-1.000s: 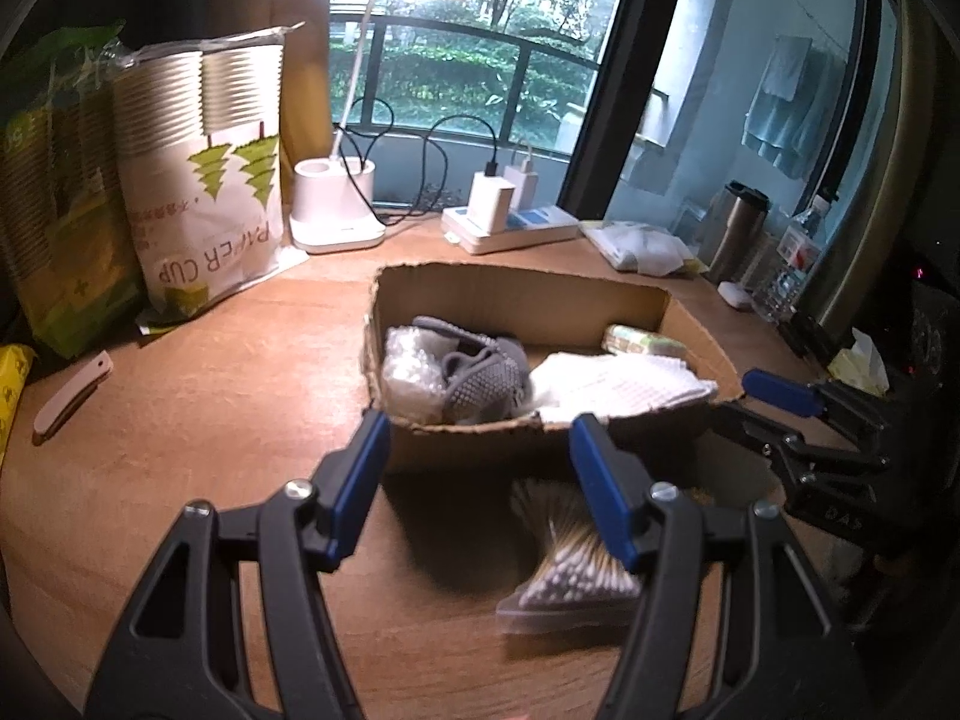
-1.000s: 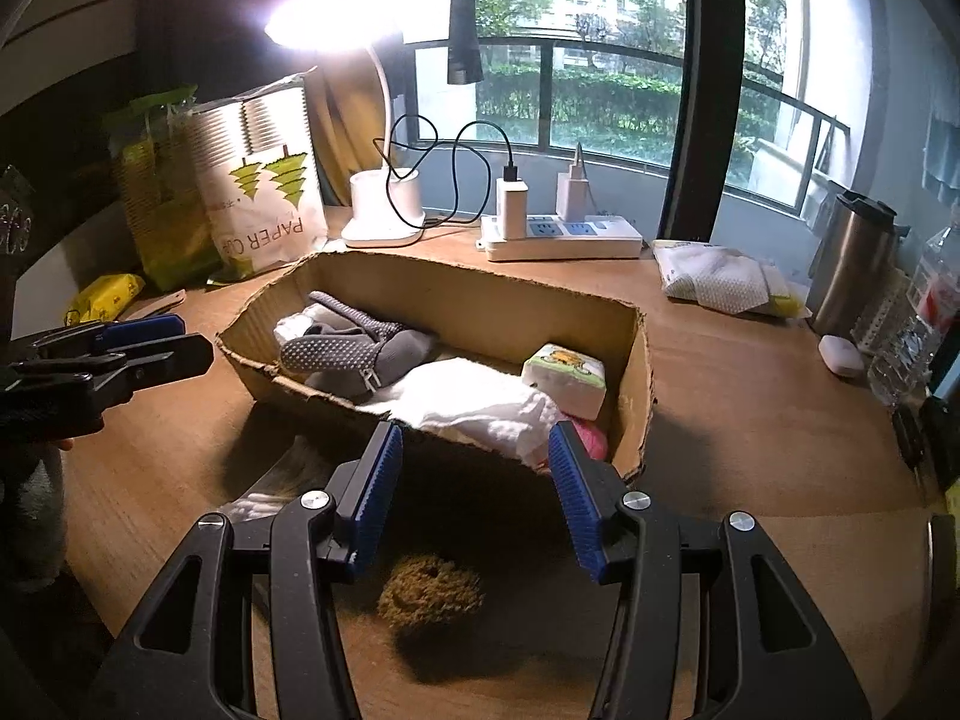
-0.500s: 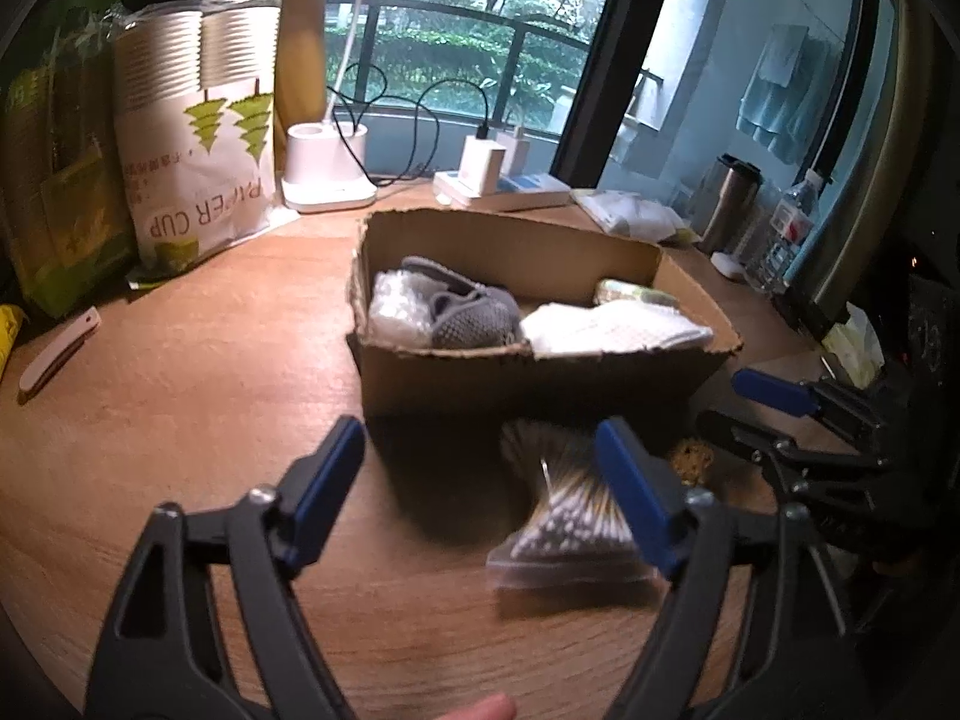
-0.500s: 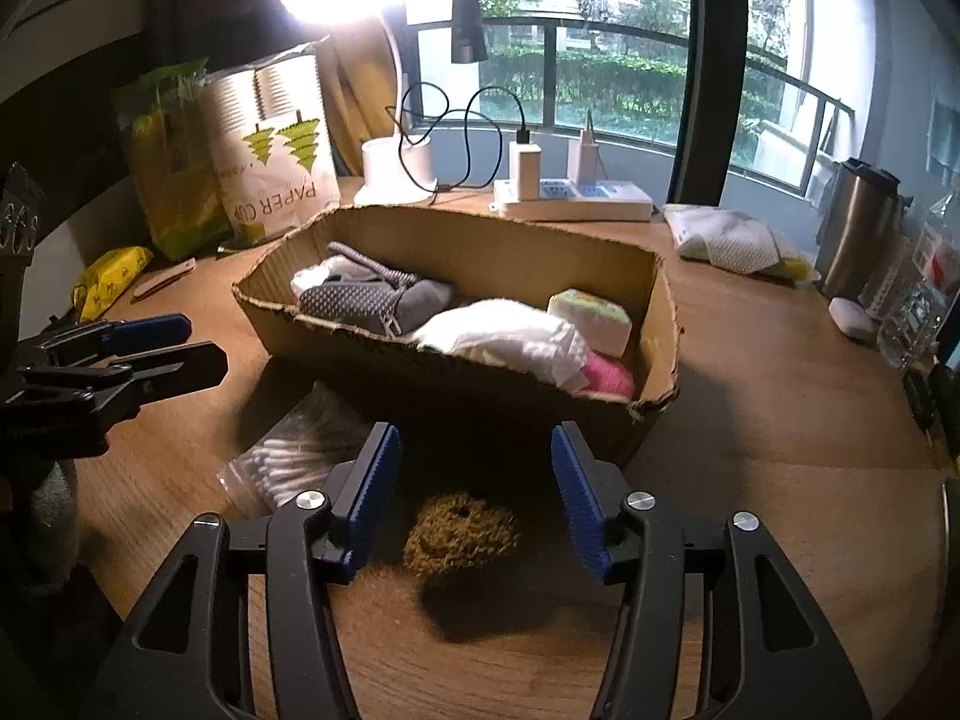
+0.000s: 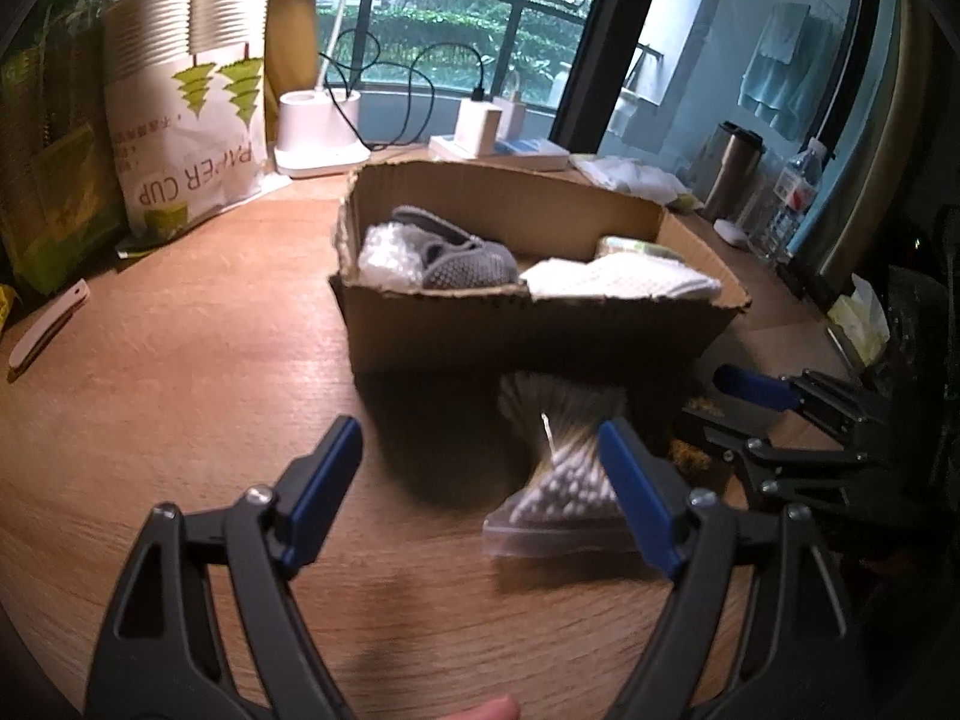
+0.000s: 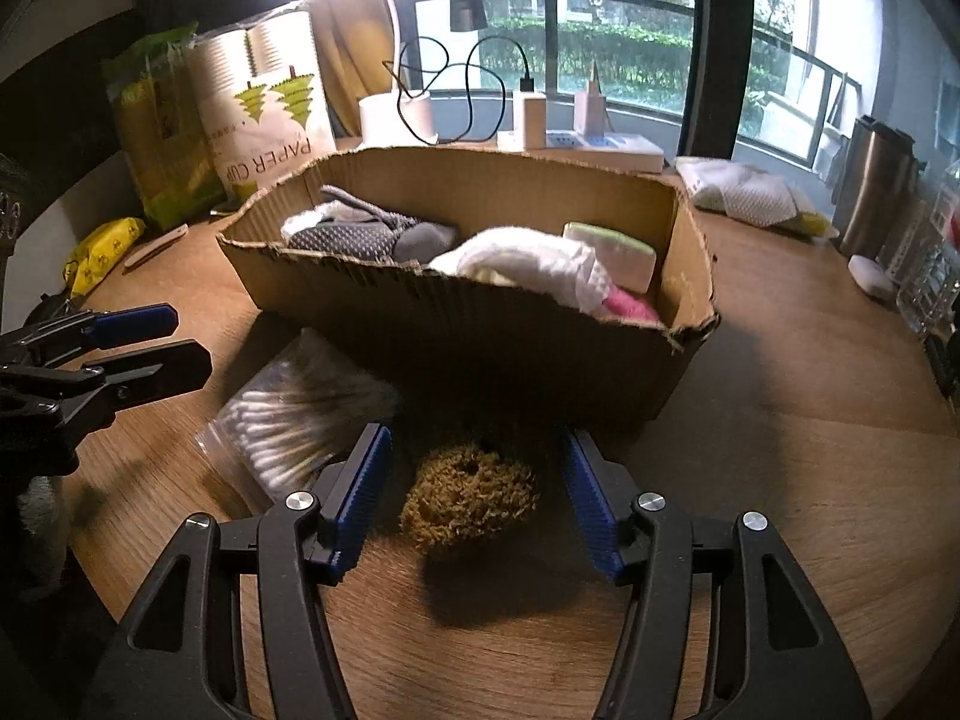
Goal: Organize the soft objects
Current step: 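Grasp the cotton-swab bag with the left tool while the right tool grasps the brown sponge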
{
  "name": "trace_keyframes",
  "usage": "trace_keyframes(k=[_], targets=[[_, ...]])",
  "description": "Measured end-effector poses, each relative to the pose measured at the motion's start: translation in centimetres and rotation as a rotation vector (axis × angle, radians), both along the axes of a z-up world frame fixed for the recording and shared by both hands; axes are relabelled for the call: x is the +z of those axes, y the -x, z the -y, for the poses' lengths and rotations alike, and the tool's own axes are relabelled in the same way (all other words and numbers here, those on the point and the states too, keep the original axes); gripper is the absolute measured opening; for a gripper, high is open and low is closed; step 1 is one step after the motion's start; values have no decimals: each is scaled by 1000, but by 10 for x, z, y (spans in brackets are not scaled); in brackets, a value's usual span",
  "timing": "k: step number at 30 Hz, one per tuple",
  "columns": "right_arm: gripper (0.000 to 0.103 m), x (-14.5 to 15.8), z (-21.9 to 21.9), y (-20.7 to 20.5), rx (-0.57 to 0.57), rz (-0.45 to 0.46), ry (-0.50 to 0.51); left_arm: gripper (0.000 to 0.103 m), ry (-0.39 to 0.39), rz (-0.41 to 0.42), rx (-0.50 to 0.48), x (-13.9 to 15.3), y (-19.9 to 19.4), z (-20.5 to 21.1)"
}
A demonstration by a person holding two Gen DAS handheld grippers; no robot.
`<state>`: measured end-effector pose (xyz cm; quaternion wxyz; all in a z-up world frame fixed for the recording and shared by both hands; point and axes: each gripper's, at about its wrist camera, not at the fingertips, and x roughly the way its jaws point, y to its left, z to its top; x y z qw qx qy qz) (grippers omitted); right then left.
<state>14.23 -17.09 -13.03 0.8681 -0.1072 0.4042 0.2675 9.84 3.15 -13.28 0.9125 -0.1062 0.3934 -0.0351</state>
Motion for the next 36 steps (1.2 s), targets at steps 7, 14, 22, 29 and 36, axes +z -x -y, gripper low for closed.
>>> trace_keyframes(k=[7,14,22,29,36], targets=[[62,-12,2,-5,12,-33,10,82,-15,-21,-22,-5,-9,13],[47,-19,11,-8,30,-56,-10,82,-37,-52,-49,-11,-21,32],[45,-13,32,-8,25,-38,-40,82,-69,-99,-69,-23,-33,52],[45,-7,55,-9,-2,-28,-83,82,-119,-133,-78,-30,-41,67],[45,2,66,-5,-10,-9,-116,68,-171,-149,-116,-34,-38,81]])
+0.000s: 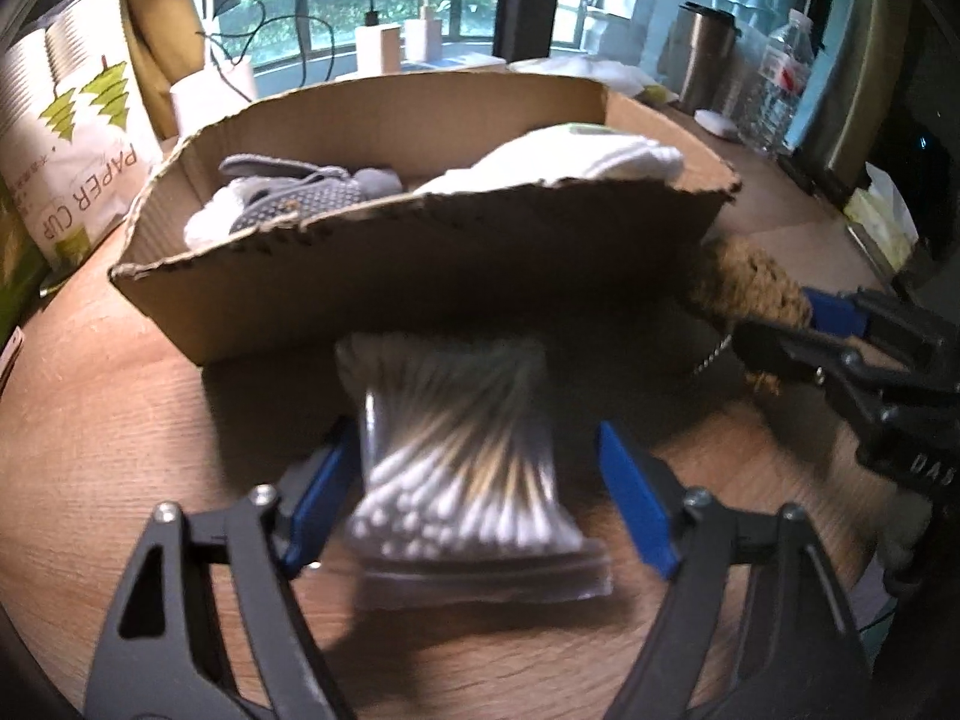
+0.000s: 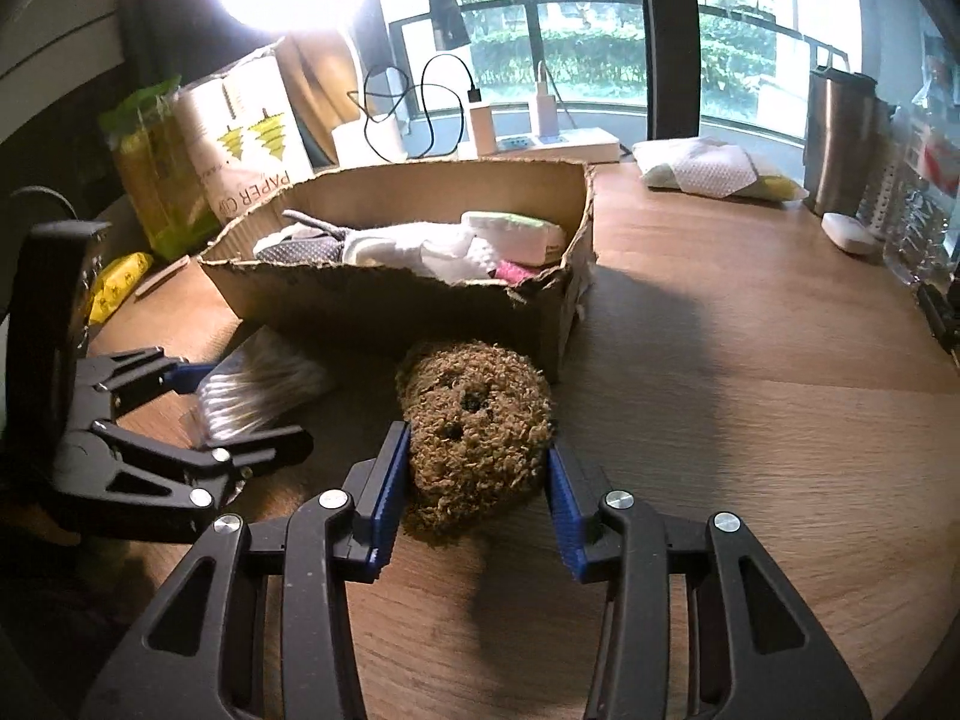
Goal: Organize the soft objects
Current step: 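Grasp the cotton-swab bag with the left tool while the right tool grasps the brown sponge, then carry the swab bag and brown sponge over the box and lower them in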
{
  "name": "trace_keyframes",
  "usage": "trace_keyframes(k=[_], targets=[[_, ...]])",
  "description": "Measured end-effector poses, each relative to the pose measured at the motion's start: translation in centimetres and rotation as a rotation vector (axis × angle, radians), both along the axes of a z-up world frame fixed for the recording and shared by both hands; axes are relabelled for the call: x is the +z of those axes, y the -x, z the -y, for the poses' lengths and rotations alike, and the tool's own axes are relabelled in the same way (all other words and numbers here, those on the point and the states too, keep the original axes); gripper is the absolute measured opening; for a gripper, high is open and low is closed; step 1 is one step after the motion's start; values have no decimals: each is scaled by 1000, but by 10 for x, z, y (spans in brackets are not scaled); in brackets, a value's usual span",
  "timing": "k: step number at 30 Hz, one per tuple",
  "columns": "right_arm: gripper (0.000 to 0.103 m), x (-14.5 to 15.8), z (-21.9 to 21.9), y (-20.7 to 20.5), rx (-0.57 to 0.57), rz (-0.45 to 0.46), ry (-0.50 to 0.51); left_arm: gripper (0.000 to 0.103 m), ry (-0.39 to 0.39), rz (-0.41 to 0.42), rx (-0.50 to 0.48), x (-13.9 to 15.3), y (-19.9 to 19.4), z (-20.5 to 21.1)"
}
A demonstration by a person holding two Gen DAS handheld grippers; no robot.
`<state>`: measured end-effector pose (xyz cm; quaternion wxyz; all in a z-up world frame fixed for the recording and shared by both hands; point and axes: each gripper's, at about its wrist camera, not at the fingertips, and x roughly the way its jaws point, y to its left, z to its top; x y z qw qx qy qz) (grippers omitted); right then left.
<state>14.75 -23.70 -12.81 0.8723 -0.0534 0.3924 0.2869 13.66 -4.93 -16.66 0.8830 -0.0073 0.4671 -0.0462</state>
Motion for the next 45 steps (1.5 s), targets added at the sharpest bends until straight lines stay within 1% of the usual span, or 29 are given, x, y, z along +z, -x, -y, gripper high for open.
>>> trace_keyframes(k=[1,2,4,7,15,22,27,36,45], targets=[[45,1,1,1,0,2,-3,60,-16,1,-1,0,1,1],[45,3,1,2,2,4,-7,58,-30,4,-3,1,1,2],[45,5,0,4,4,11,-9,53,-28,9,-7,3,4,2],[45,10,-1,8,8,21,-13,51,-23,21,-10,6,8,0],[45,18,-9,18,28,39,-11,51,11,75,-4,22,22,-7],[45,28,-20,25,54,58,-8,51,57,127,17,39,33,-21],[45,35,-27,29,72,73,-4,51,84,147,31,48,37,-29],[45,54,-32,27,84,112,2,51,118,201,33,68,39,-38],[45,68,-29,18,85,144,-11,51,117,241,49,83,29,-43]])
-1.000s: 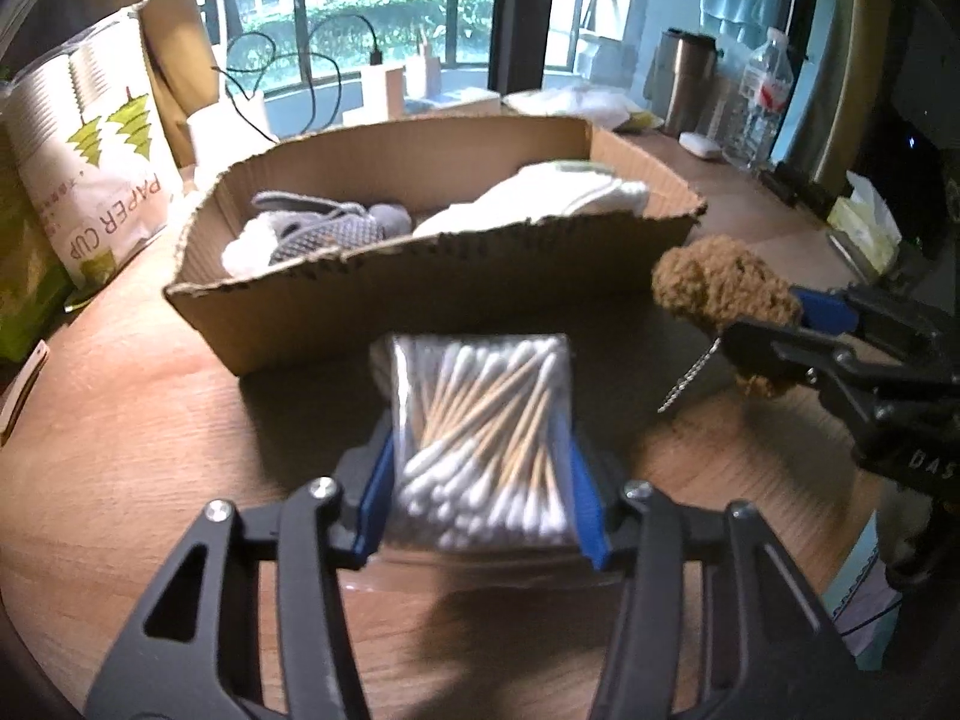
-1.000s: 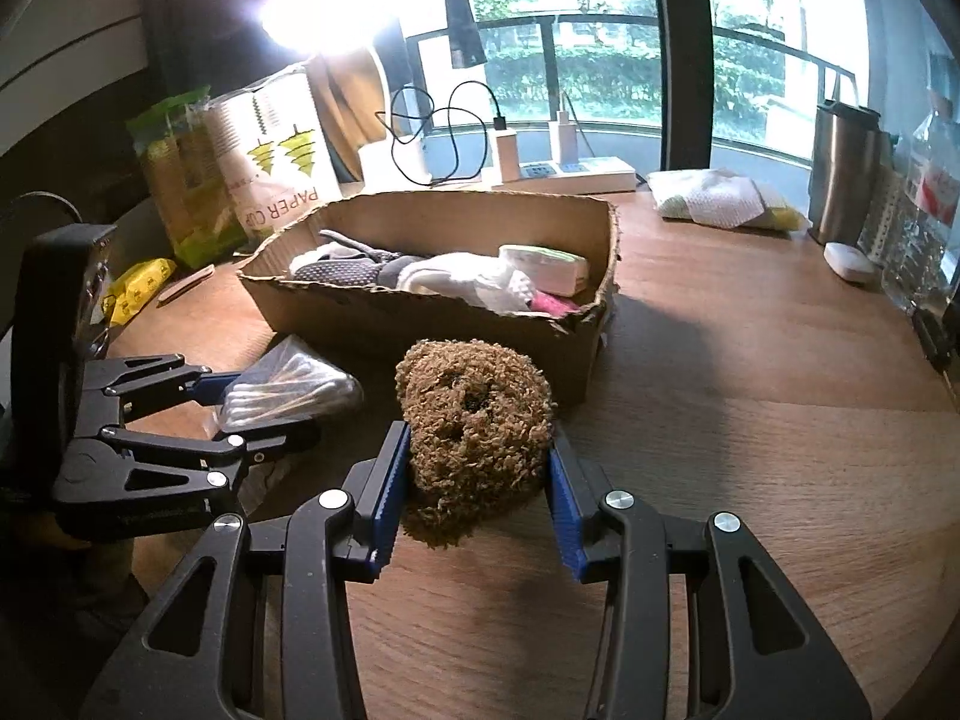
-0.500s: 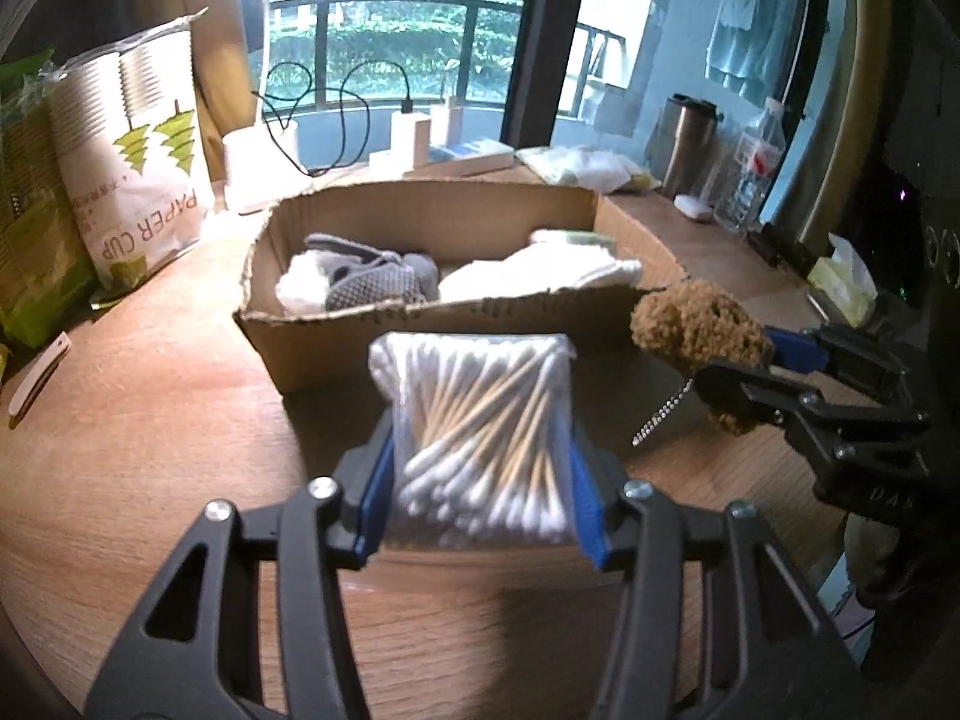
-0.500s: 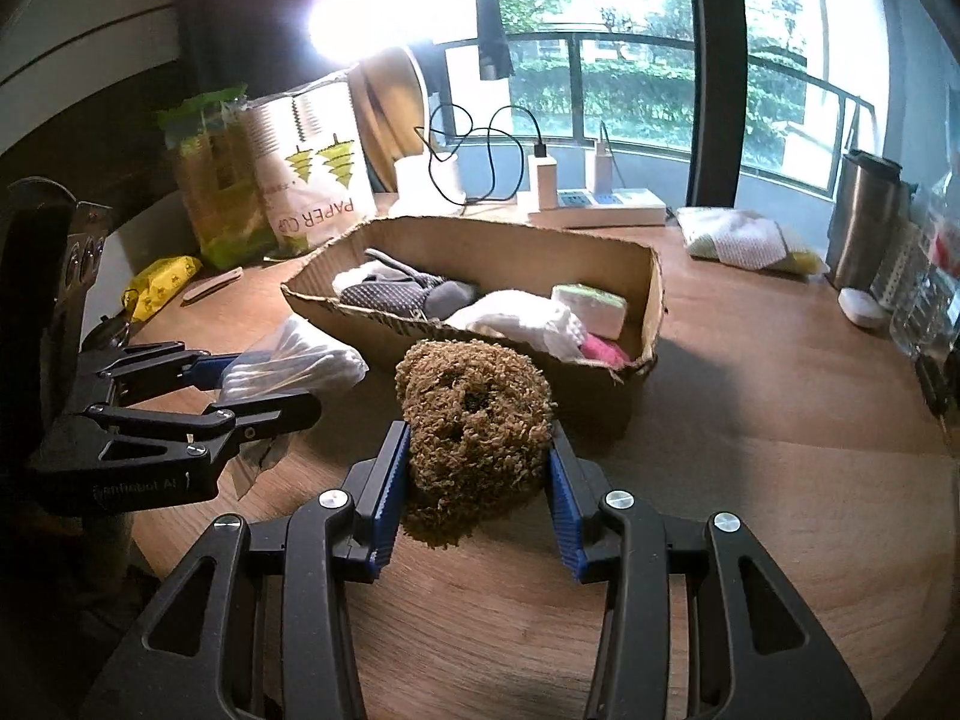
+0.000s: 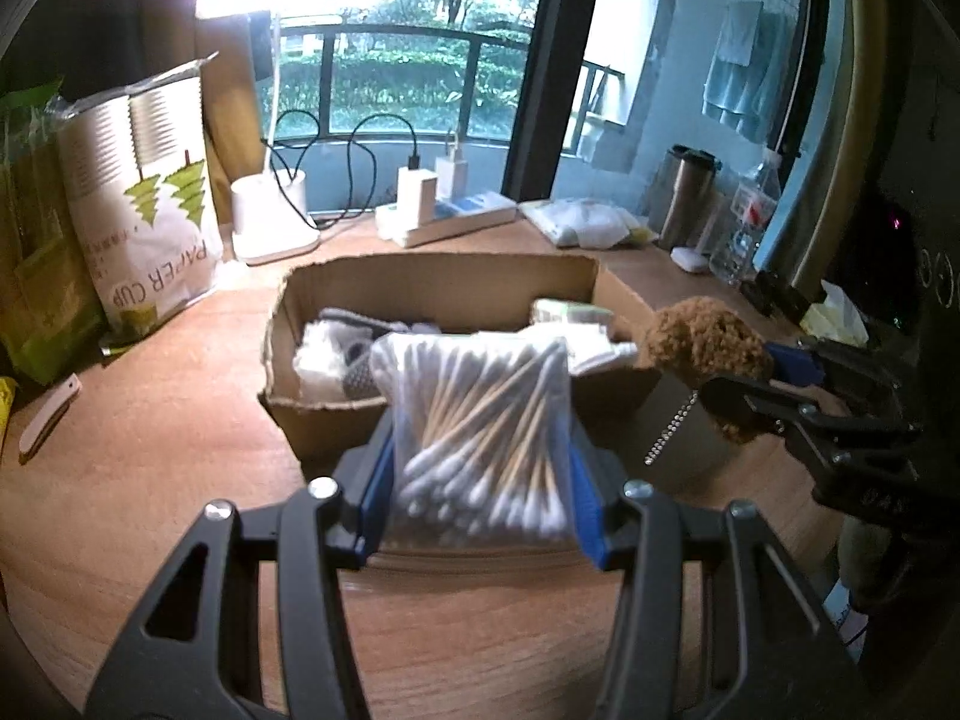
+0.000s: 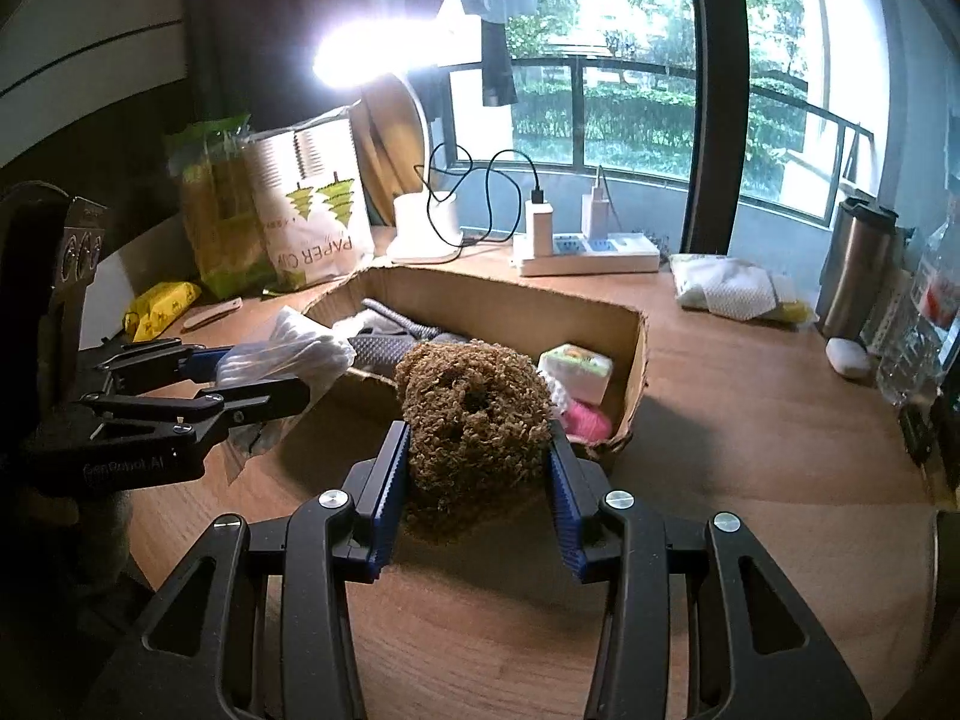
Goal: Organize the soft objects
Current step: 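Carry the swab bag and brown sponge over the box and lower them in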
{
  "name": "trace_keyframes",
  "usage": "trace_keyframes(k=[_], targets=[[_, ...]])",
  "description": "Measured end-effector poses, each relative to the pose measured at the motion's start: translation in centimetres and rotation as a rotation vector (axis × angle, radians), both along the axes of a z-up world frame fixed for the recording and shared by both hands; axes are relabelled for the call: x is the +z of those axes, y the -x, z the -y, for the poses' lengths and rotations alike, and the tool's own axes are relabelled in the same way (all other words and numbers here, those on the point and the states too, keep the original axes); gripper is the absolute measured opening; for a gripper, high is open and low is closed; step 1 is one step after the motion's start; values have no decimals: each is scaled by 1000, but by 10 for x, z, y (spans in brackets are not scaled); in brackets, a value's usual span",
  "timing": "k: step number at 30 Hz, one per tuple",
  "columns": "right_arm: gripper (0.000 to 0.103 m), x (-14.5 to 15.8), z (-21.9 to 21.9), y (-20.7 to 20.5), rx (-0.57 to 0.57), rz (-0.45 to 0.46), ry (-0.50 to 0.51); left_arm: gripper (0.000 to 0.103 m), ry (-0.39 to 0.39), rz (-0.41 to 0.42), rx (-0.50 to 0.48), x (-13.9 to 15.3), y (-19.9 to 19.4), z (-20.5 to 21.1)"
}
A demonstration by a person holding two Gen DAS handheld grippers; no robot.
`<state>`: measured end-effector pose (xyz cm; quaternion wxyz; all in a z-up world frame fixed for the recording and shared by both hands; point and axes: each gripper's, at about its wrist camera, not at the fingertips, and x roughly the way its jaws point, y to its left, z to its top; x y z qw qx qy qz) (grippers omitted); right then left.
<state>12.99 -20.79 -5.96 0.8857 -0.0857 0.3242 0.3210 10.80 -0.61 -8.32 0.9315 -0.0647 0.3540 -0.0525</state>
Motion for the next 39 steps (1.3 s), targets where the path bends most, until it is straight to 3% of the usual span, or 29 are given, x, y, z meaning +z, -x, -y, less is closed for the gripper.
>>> trace_keyframes(k=[21,32,39], targets=[[45,-3,30,-32,-18,-9,-95,51,-34,5,13,9,-45,11],[45,-9,48,-47,-72,-25,-87,51,-12,-7,14,-6,-84,14],[45,-6,47,-49,-92,-14,-79,56,-1,-50,29,-19,-95,9]])
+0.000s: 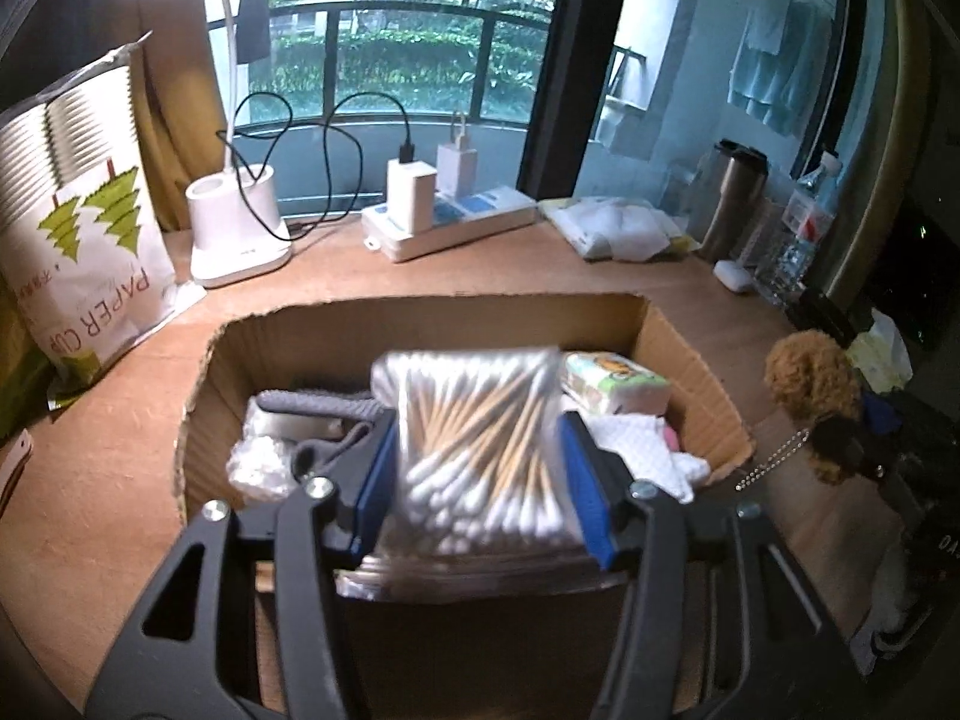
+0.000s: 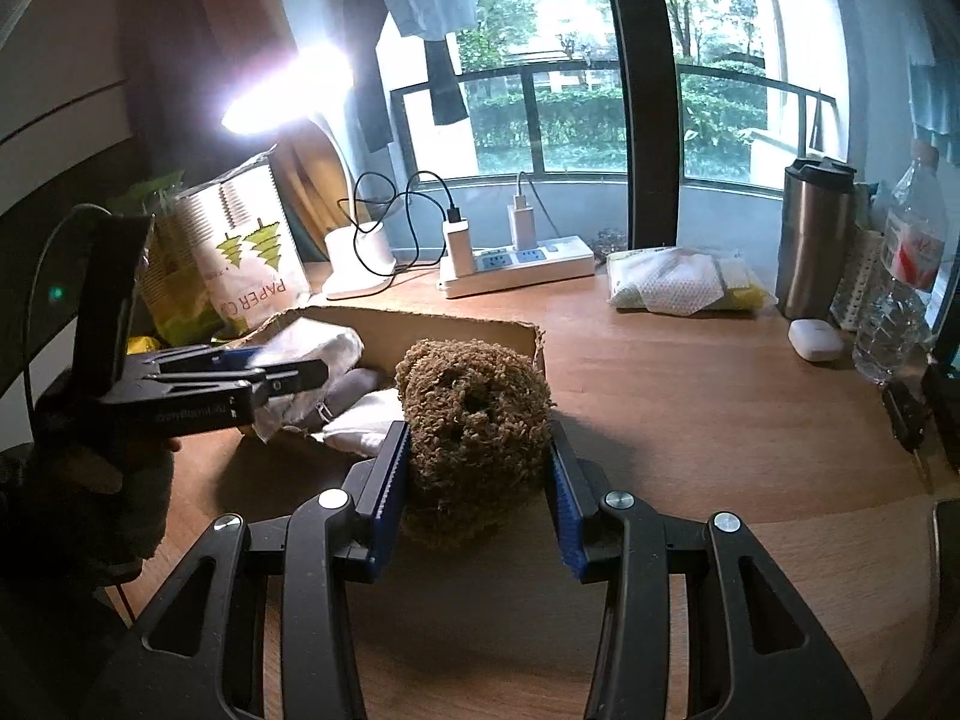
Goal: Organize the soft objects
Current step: 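Carry the swab bag and brown sponge over the box and lower them in, then open both tools to release the swab bag and sponge into the box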
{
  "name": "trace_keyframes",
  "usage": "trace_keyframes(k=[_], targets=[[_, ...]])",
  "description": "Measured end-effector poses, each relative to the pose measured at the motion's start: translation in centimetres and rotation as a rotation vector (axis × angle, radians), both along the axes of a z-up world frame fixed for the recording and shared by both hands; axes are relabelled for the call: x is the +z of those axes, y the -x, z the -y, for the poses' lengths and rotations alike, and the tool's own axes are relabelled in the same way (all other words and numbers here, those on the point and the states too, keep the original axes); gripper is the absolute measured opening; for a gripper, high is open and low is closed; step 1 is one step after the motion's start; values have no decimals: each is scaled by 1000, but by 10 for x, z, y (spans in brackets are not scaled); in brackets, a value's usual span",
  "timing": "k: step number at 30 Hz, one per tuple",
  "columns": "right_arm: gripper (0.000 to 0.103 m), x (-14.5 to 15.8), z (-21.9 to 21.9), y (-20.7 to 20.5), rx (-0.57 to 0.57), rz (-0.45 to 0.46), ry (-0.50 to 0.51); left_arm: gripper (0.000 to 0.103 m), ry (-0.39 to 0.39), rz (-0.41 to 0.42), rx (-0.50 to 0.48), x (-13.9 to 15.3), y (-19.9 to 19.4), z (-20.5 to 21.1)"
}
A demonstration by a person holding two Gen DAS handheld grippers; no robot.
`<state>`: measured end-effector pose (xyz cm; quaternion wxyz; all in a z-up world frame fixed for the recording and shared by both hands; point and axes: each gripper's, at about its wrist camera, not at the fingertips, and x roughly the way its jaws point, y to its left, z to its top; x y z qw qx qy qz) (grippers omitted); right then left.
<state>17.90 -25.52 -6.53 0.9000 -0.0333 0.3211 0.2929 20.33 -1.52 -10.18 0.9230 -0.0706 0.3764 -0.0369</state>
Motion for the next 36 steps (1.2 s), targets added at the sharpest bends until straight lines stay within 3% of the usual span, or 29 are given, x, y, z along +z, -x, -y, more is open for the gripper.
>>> trace_keyframes(k=[3,20,36], targets=[[45,3,-4,0,4,6,5,74,9,25,4,4,7,-5],[45,25,-63,-4,78,57,40,75,35,109,96,20,48,-65],[45,10,-100,-23,114,17,73,75,57,105,116,10,48,-89]])
